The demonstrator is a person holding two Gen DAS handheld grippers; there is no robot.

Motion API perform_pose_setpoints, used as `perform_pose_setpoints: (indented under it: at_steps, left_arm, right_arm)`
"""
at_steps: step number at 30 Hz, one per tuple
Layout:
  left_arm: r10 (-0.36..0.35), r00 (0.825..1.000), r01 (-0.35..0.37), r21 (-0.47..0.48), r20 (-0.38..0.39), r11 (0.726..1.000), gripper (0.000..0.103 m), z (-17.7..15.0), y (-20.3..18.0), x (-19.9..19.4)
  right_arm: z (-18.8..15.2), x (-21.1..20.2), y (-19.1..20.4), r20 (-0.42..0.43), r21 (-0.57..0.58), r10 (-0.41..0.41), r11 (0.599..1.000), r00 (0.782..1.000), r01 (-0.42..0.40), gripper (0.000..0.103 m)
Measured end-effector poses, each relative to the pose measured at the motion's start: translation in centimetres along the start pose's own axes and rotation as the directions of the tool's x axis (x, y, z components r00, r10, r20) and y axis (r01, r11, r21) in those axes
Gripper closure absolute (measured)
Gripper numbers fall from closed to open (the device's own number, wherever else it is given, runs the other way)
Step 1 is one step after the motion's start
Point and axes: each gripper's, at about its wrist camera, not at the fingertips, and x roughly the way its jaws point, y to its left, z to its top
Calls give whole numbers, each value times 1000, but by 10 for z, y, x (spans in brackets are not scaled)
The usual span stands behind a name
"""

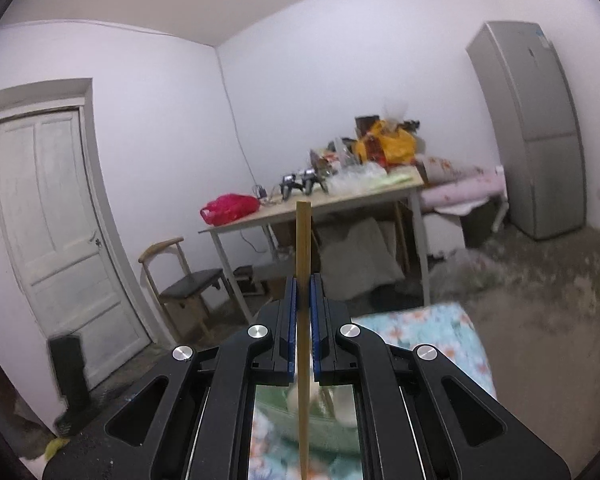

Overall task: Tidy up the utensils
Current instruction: 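Drop the chopstick into the caddy with the left gripper while the right carries its chopstick over, then lower the chopstick into the caddy and open the right gripper, then move both grippers back down to the remaining chopsticks on the bed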

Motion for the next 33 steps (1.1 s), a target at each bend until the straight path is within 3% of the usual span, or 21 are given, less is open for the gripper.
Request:
perform_pose_setpoints:
  at_steps: [13, 23, 27, 29, 31, 33]
  left_arm:
    - [66, 989, -66, 3, -135, 998, 59, -79, 30, -34]
    - [61, 990, -53, 62, -130, 997, 51, -84, 14, -30]
    - [67, 988, -58, 67, -138, 996, 48, -86, 14, -28]
    - [71, 988, -62, 67, -140, 996, 47, -86, 14, -27]
    - [75, 987, -66, 65, -142, 996, 47, -87, 16, -26]
    - [77, 986, -69, 61, -145, 996, 46, -88, 17, -26]
  right_arm:
    - [5, 57, 13, 89, -145, -74, 986, 993, 87, 98]
    - [-31, 82, 4, 57, -169, -92, 981, 994, 101, 98]
    - [-44, 83, -3, 1, -138, -64, 988, 998, 63, 97]
    - [-45, 80, -6, -42, -132, -80, 989, 996, 74, 88]
    - [-42, 76, -8, -39, -116, -74, 991, 996, 69, 67]
    - [-36, 65, -11, -21, -92, -61, 994, 998, 59, 58]
